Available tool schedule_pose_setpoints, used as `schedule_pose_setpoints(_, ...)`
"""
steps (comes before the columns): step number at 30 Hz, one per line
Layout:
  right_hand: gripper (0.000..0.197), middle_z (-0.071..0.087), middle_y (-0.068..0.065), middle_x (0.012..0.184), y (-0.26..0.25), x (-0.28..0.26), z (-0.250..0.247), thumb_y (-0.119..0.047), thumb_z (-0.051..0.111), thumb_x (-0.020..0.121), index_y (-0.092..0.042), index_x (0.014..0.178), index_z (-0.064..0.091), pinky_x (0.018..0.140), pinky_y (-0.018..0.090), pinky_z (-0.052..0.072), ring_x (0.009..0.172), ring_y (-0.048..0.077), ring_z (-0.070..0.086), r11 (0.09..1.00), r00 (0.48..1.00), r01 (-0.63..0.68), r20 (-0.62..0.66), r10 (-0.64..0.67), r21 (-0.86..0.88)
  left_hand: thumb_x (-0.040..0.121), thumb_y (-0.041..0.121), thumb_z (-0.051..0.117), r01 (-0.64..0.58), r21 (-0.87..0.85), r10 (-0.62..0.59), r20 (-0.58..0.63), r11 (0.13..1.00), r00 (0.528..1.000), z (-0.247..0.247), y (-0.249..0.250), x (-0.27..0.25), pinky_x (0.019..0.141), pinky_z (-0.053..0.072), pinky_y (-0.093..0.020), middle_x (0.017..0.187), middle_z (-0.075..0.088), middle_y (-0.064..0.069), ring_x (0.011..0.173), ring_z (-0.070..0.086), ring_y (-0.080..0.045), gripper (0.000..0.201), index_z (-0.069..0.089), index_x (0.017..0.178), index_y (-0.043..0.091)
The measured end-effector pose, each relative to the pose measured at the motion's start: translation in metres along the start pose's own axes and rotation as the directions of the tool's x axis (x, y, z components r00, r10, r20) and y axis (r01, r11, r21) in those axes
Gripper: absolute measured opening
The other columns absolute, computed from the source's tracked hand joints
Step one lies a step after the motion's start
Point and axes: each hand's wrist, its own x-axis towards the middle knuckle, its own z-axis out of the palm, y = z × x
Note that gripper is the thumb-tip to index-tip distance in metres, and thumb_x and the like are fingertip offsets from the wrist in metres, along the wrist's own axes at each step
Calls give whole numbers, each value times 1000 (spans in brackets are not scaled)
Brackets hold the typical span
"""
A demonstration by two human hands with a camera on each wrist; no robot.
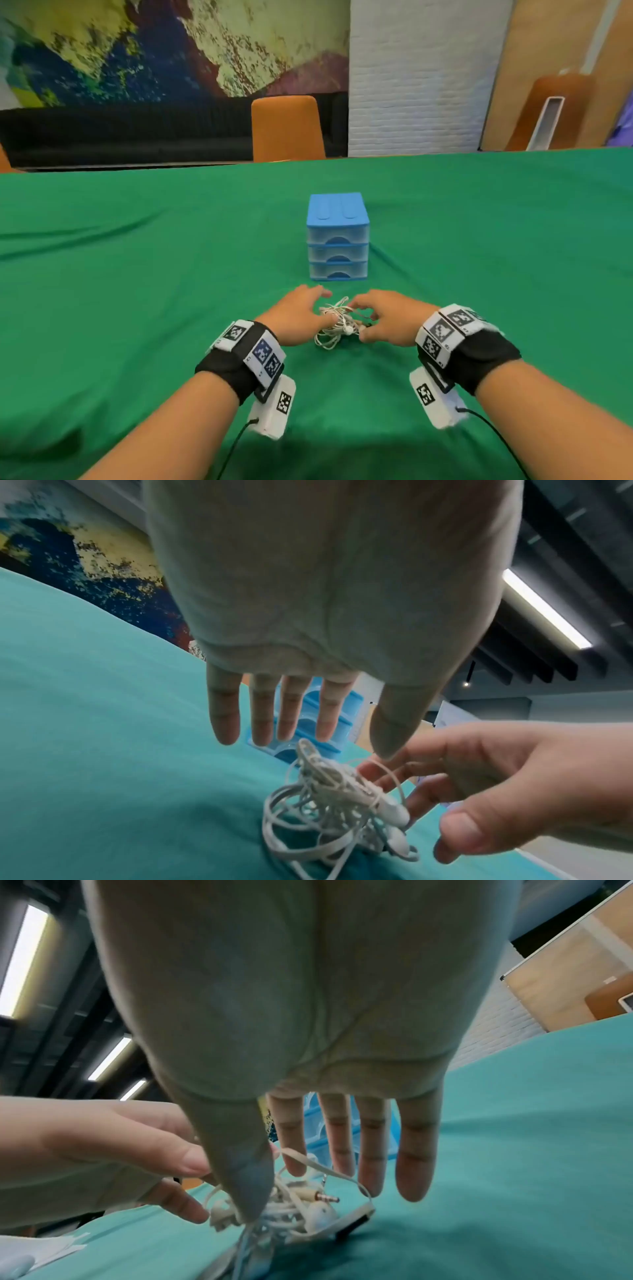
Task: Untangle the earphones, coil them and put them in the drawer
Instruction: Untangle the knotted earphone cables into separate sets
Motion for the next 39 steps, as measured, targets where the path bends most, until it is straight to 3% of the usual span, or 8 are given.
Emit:
schedule_pose_setpoints(7,19,72,-1,99,3,14,9,-18,72,86,-21,104,71,74,24,46,83,13,61,993,991,-52,-121,64,102,87,38,76,79,-27,-77,76,996,994,14,-7,15,96,42,-26,139,56,-8,116,58,-21,74,40,150,21)
schedule_pose_setpoints(13,3,71,6,77,13,50,5,-14,67,84,-15,84,71,63,30,56,62,17,65,948,969,-82,-199,148,306,78,38,84,87,-231,-40,199,969,979,3,-25,59,69,53,-33,88,70,-3,74,64,-17,37,68,103,16)
schedule_pose_setpoints(16,5,69,14,74,23,69,6,-8,65,89,-9,84,65,58,34,59,58,21,64,794,974,-80,-121,190,603,69,39,83,86,-525,-24,123,847,992,3,-38,74,62,49,-27,82,70,-5,72,62,-17,39,70,92,10)
schedule_pose_setpoints(21,8,57,5,66,24,83,16,-8,66,93,-9,87,60,50,28,54,51,13,57,539,982,-36,-72,177,842,75,33,74,68,-808,-35,59,586,998,17,-51,80,63,45,-26,82,68,-11,72,59,-20,31,70,90,6)
schedule_pose_setpoints(25,8,63,10,74,27,86,34,-11,67,93,-12,89,60,46,23,50,52,16,60,422,989,22,-81,122,906,87,35,71,11,-812,-28,-7,584,1000,24,-55,77,43,38,-21,70,62,-6,52,51,-13,26,66,87,9)
schedule_pose_setpoints(31,8,63,4,67,32,88,43,-8,71,90,-10,87,64,45,19,44,52,12,54,460,982,130,-179,66,879,98,34,59,-18,-801,-86,-87,599,992,32,-58,79,40,37,-23,66,57,-6,49,49,-15,35,66,91,0)
schedule_pose_setpoints(35,9,61,7,67,41,88,47,-3,74,86,-6,86,65,43,18,40,49,10,51,429,961,207,-265,81,879,94,34,65,59,-824,-85,12,564,996,26,-56,82,41,38,-23,70,62,-8,51,54,-15,26,67,91,8)
schedule_pose_setpoints(39,19,61,5,72,48,90,50,-8,76,74,-7,90,66,46,17,37,52,9,49,321,942,268,-317,108,908,85,15,75,65,-877,24,87,477,996,19,-54,88,59,53,-26,91,70,-12,70,65,-18,30,70,111,2)
